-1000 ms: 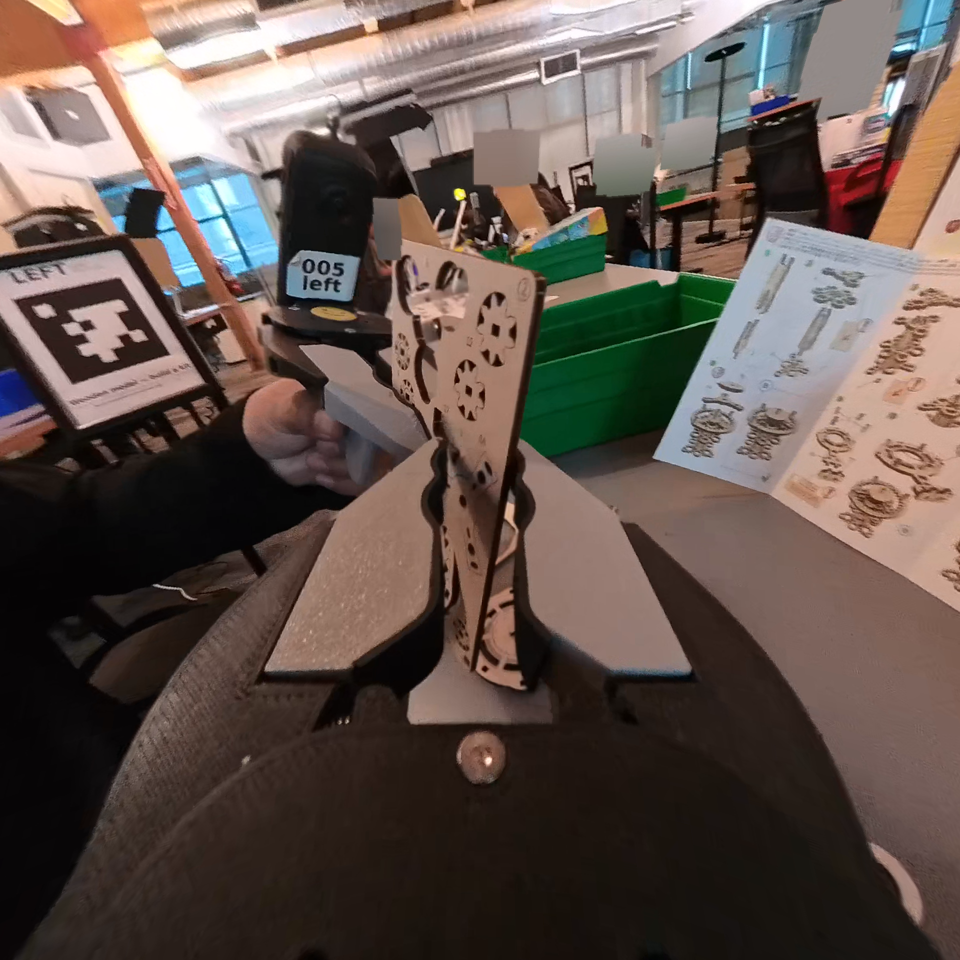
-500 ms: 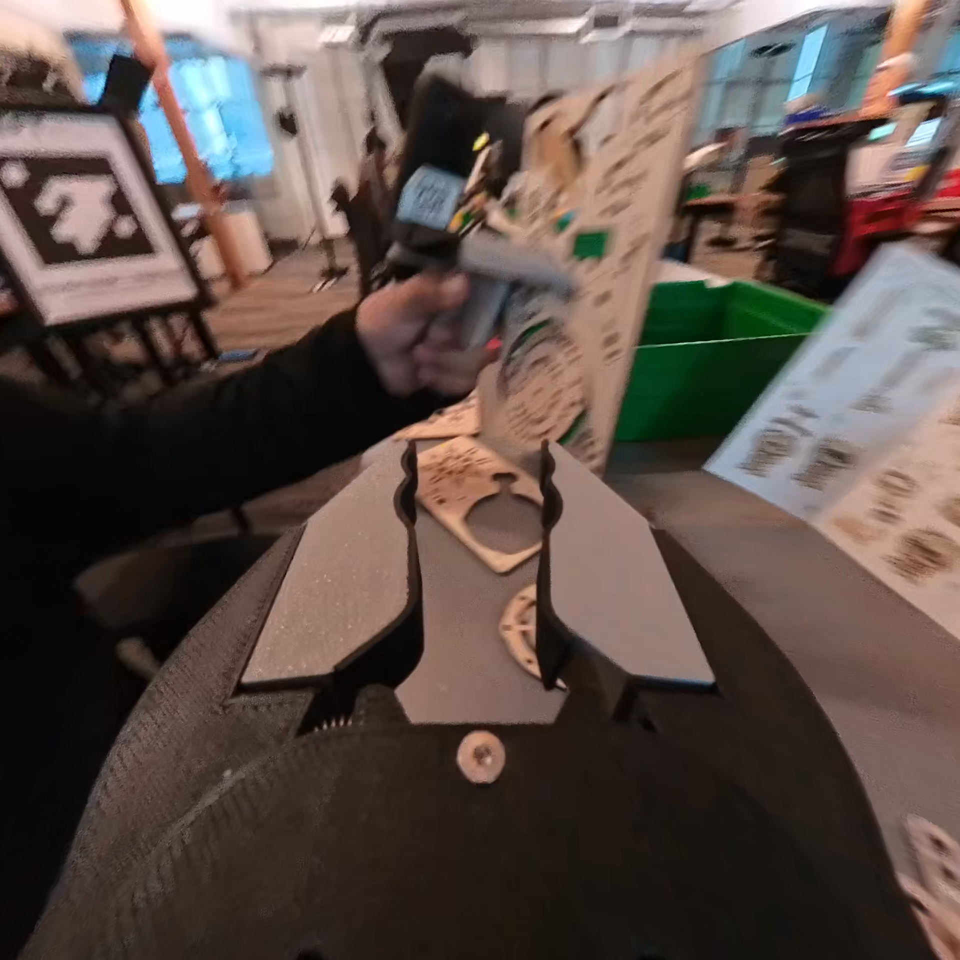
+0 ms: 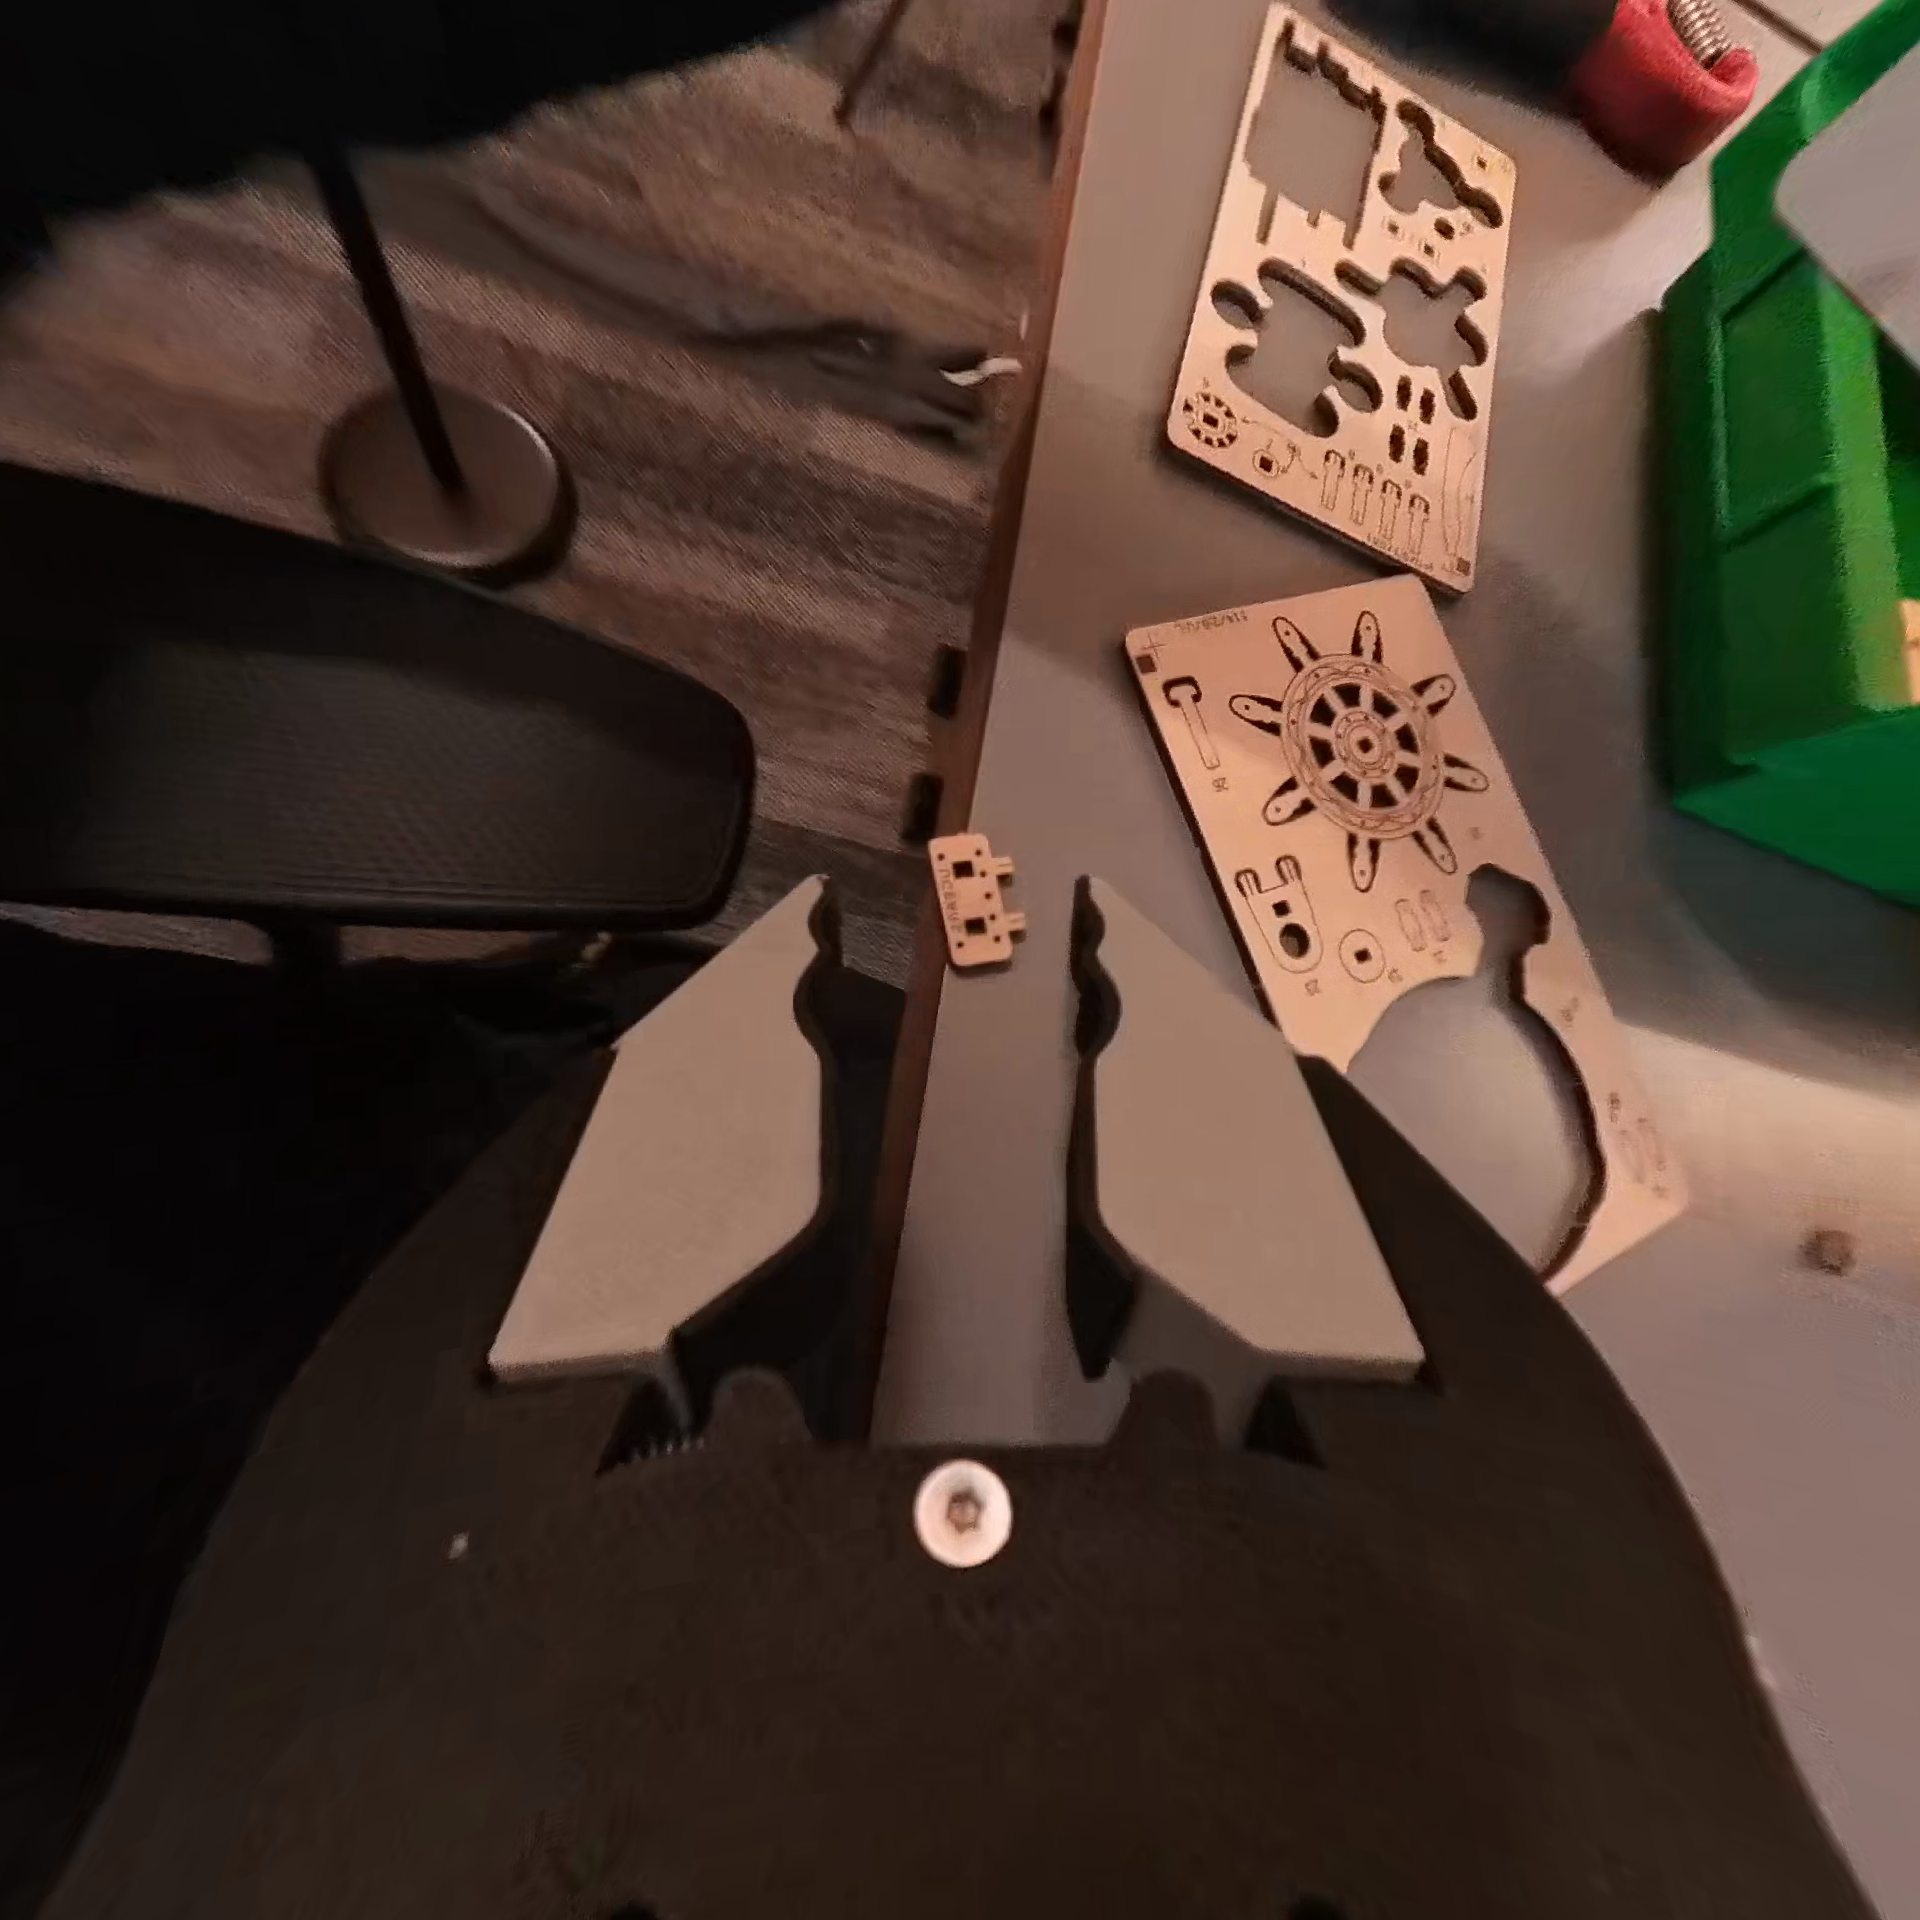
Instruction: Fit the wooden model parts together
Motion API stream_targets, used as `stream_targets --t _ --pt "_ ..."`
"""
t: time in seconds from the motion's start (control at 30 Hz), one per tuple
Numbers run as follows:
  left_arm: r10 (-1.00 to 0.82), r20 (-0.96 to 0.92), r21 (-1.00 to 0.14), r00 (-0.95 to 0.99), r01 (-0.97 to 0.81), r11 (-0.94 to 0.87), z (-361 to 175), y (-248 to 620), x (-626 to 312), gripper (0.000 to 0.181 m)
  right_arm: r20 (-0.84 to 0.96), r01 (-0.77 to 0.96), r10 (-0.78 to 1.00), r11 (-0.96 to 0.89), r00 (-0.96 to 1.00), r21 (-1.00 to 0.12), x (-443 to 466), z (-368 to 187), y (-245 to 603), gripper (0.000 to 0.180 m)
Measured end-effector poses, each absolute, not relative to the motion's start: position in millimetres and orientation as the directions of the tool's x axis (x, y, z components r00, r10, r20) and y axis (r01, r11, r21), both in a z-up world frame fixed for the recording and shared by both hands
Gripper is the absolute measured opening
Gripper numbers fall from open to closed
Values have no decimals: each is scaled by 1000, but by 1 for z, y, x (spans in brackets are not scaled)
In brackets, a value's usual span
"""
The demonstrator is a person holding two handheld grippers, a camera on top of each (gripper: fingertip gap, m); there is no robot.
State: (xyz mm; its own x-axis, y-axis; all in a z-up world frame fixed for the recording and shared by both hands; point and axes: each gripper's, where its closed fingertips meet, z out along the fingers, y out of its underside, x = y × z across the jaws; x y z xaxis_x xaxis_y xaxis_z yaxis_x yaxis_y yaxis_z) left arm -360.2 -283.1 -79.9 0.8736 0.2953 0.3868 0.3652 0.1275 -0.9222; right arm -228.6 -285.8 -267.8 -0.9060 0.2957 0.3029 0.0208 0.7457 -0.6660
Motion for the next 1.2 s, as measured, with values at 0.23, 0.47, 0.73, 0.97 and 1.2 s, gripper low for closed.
stream_targets --t 0.23,0.47,0.73,0.97,1.2 --pt "298 392 -920 870 367 138 -88 -301 -357 1 499 -92 270 804 -824 -587 -236 -268 -287 15" --pt "287 417 -909 862 391 145 -94 -304 -364 1 357 45 457 663 -815 -748 -257 -230 -253 11" --pt "286 437 -899 853 414 141 -95 -294 -377 0 87 412 705 504 -704 -759 -371 -223 -156 12" --pt "383 380 -925 842 349 149 -78 -305 -402 1 75 456 748 478 -660 -751 -376 -239 -144 33" --pt "646 252 -947 721 320 12 -82 -323 -495 1 52 398 750 406 -659 -823 -357 -209 -140 34"
